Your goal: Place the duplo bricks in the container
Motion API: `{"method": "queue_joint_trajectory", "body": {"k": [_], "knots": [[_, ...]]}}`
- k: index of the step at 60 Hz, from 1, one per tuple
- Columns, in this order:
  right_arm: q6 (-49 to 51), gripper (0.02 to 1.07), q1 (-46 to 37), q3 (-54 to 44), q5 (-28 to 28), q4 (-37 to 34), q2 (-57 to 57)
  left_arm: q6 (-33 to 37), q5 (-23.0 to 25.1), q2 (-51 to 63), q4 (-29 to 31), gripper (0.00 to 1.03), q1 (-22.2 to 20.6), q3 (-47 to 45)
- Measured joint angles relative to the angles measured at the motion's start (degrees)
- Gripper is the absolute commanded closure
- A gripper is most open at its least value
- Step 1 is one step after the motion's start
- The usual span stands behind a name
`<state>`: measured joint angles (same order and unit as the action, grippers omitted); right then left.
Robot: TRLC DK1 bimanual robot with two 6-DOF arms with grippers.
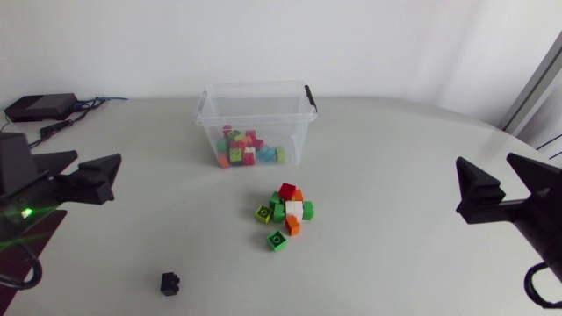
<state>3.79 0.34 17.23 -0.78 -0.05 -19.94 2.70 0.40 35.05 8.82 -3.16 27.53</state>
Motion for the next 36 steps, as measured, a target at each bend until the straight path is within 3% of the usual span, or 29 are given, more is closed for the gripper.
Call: {"method": "queue_joint_trajectory", "body": {"k": [8,20,36], "knots": [[-0.4,0.07,0.1,3.8,0.2,-1.2,-6.8,0.4,0.4,9.4,3.7,0.12,-1.7,4.4],[-0.8,0.07,1.7,6.7,0.2,-6.1,-15.0,5.5,2.2,24.2,14.2,0.12,-3.0,11.5],[-0.8,0.07,2.5,14.8,-0.2,-18.4,-27.5,25.8,2.5,34.4,19.4,0.12,-5.1,14.9]]}}
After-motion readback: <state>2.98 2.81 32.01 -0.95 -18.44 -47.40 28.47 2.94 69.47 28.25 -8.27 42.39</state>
